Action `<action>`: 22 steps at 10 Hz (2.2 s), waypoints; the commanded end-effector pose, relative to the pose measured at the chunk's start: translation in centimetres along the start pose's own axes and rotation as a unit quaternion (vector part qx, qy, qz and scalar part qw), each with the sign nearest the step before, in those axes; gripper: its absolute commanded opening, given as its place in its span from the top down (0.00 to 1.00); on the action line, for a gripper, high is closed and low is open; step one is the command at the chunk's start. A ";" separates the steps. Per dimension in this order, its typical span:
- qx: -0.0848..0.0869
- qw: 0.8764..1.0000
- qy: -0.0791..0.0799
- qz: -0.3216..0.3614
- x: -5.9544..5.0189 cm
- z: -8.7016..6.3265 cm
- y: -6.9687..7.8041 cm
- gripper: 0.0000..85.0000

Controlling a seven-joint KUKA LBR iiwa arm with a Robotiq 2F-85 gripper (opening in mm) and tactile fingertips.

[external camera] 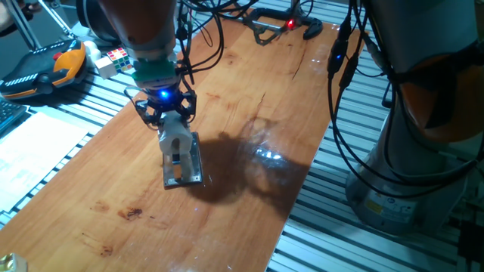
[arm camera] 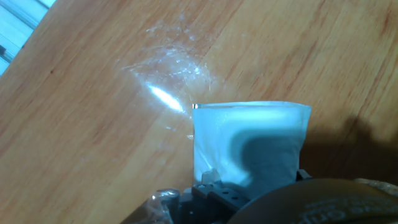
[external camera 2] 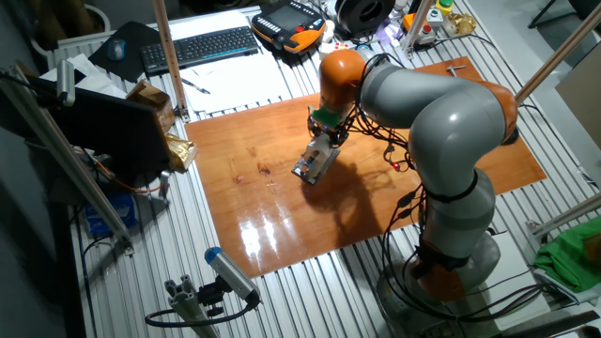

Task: Put the toilet paper on its holder

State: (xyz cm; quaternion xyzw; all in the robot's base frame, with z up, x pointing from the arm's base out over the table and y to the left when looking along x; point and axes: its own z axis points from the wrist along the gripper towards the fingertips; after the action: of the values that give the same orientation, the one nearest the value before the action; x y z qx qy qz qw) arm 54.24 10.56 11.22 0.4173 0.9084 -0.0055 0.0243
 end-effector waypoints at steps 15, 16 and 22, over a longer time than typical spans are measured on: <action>-0.006 1.000 0.000 0.007 4.0 1.1 0.1 0.99; -0.007 1.000 0.000 0.006 4.2 1.1 0.0 0.99; -0.004 1.000 -0.004 -0.005 4.6 1.2 0.0 0.86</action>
State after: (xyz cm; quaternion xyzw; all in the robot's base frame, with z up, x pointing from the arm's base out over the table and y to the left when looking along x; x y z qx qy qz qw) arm 51.28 13.97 9.78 0.4141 0.9097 -0.0038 0.0301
